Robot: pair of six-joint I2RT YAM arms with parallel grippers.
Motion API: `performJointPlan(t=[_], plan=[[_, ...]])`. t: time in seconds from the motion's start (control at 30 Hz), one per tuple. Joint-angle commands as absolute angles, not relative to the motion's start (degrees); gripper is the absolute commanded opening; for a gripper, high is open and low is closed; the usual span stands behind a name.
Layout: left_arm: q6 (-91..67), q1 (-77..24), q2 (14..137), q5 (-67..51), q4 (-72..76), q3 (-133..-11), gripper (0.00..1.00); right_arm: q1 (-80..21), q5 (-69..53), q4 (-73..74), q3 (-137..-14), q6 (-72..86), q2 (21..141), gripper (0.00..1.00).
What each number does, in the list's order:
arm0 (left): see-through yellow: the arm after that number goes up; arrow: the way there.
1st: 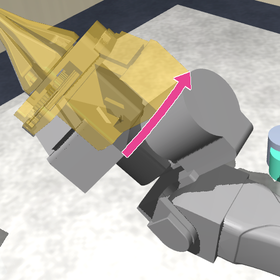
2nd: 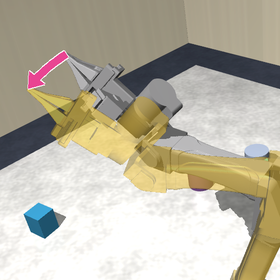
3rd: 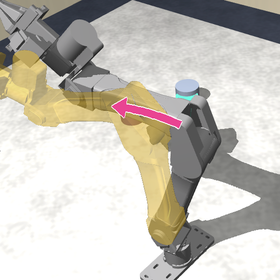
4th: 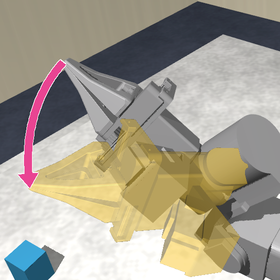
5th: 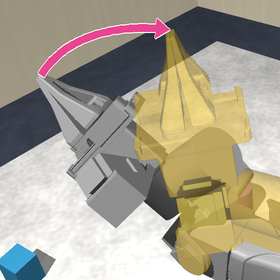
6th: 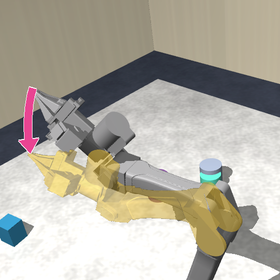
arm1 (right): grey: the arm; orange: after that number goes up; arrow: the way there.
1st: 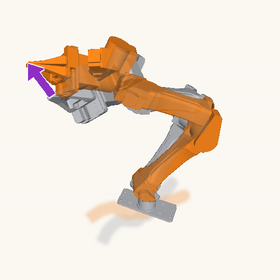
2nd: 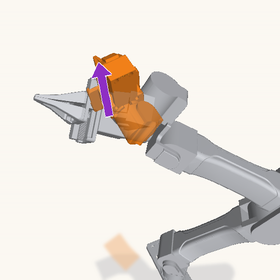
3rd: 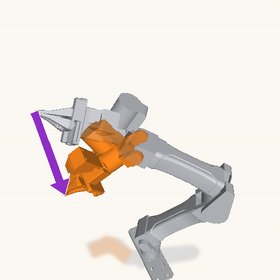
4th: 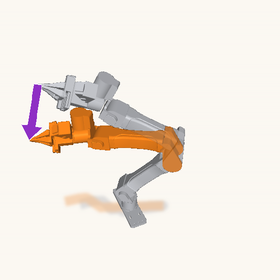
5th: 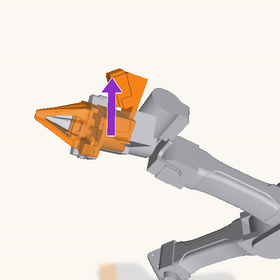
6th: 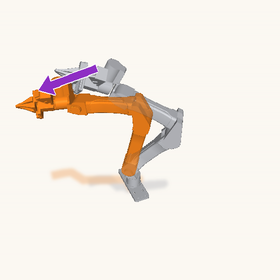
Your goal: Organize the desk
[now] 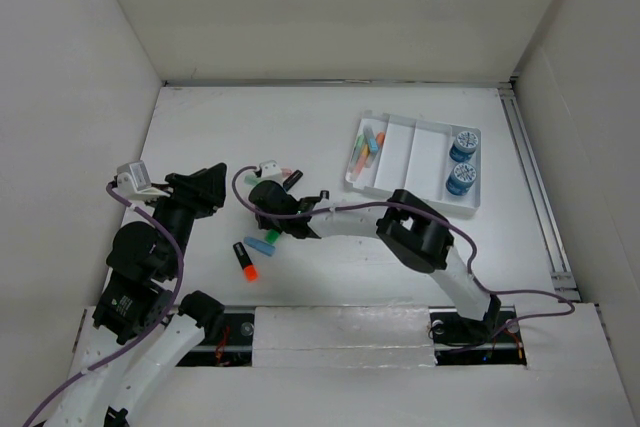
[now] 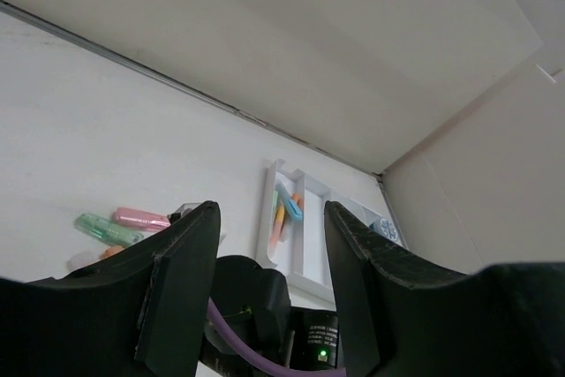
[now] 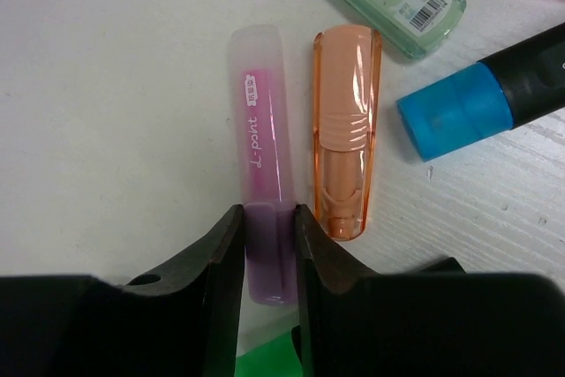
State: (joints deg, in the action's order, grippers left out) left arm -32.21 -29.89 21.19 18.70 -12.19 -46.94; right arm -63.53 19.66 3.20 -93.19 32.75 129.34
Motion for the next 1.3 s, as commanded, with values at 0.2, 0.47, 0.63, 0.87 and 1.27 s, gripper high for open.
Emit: performJointPlan(t=[0.2, 0.47, 0.63, 0.87, 1.27], plan=[[-32.4, -30.1, 20.6, 19.7, -11.2, -47.7, 0.47, -63.0, 19.8, -8.7, -89.5, 36.9, 121.4, 0.09], [-32.3, -30.1, 20.1, 19.1, -11.0, -47.5, 0.47, -56.3, 15.0, -17.4, -75.4, 42.6, 106.0, 0.09], [-32.1, -30.1, 20.0, 18.4, -10.6, -47.3, 0.47, -46.1, 15.7, -18.3, -64.9, 46.0, 99.1, 0.10], [-31.8, -30.1, 20.1, 17.8, -10.4, -47.3, 0.47, -36.3, 20.7, -15.6, -55.8, 52.9, 95.4, 0.10], [-31.5, -30.1, 20.1, 17.4, -10.0, -47.0, 0.47, -31.3, 25.0, -8.9, -59.4, 56.5, 99.6, 0.54]])
